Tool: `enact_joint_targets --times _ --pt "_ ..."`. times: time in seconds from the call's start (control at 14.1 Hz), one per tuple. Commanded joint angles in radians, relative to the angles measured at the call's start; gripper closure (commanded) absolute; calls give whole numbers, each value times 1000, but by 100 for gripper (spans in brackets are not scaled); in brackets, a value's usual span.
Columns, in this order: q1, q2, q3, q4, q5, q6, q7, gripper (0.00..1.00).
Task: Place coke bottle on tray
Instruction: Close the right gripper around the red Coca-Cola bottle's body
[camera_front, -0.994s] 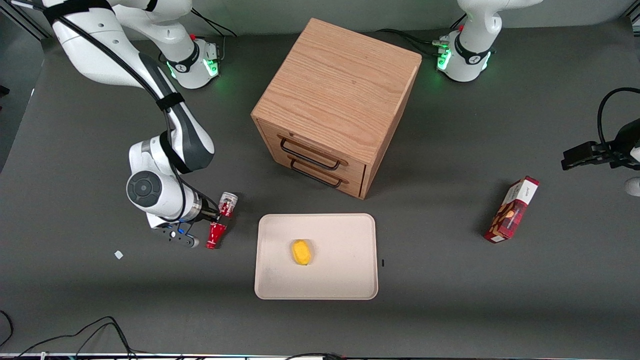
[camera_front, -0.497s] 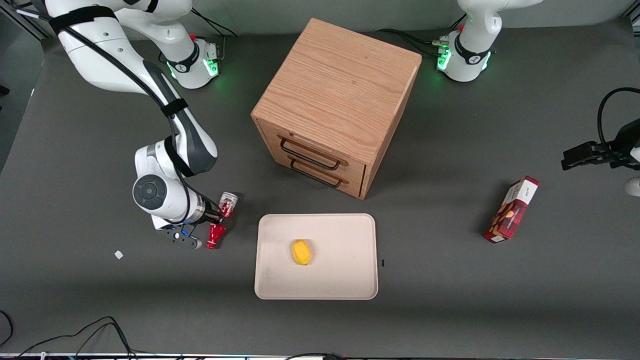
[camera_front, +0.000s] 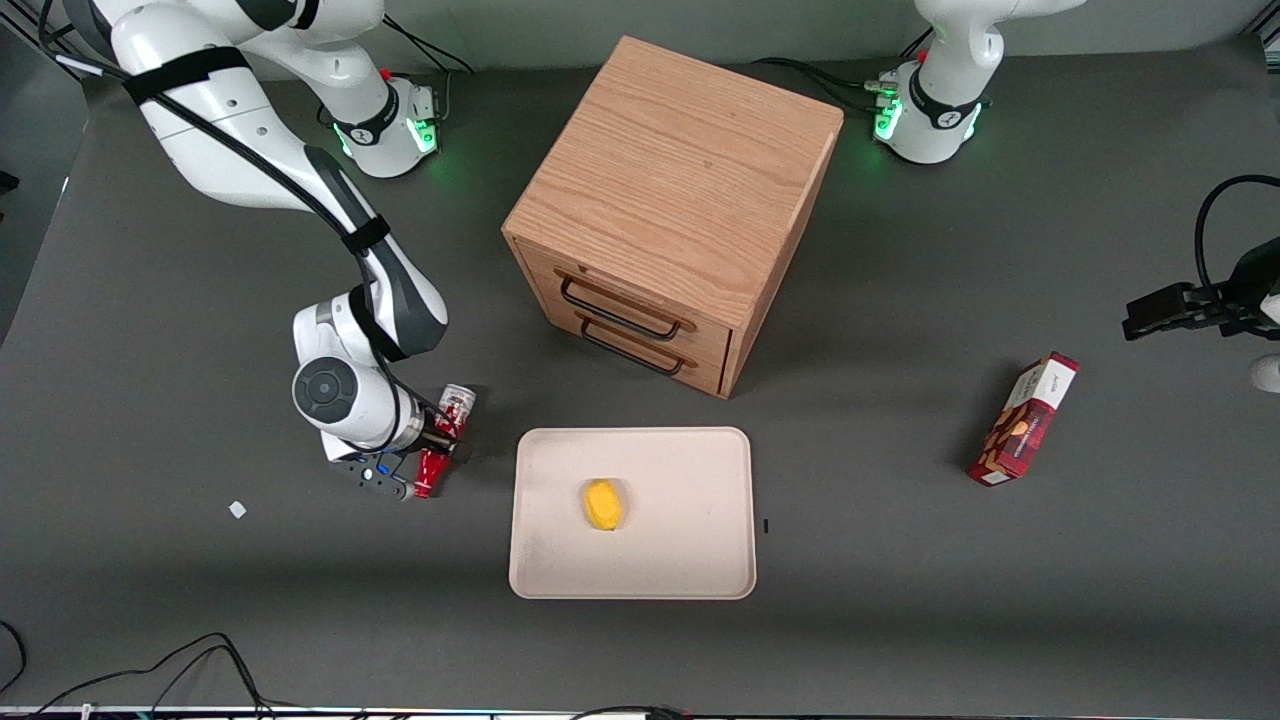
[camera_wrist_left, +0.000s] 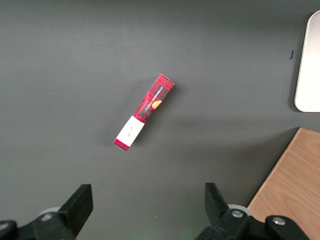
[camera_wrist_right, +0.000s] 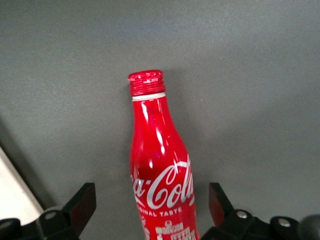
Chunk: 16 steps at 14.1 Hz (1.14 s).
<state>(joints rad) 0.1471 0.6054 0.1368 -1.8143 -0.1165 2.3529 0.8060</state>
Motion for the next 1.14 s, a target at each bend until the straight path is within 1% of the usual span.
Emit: enact_joint_targets --times 0.0,0.43,0.5,0.57,0.64,1.06 --pt "6 -7 -3 -28 -32 31 42 0" --pt "6 5 -3 -33 -37 48 42 0" --pt "6 5 -2 -33 -51 48 42 10" --pt "6 5 -3 -34 -55 48 42 57" --pt "6 4 -3 -36 -55 49 45 100" --pt "6 4 -2 -36 -57 49 45 100"
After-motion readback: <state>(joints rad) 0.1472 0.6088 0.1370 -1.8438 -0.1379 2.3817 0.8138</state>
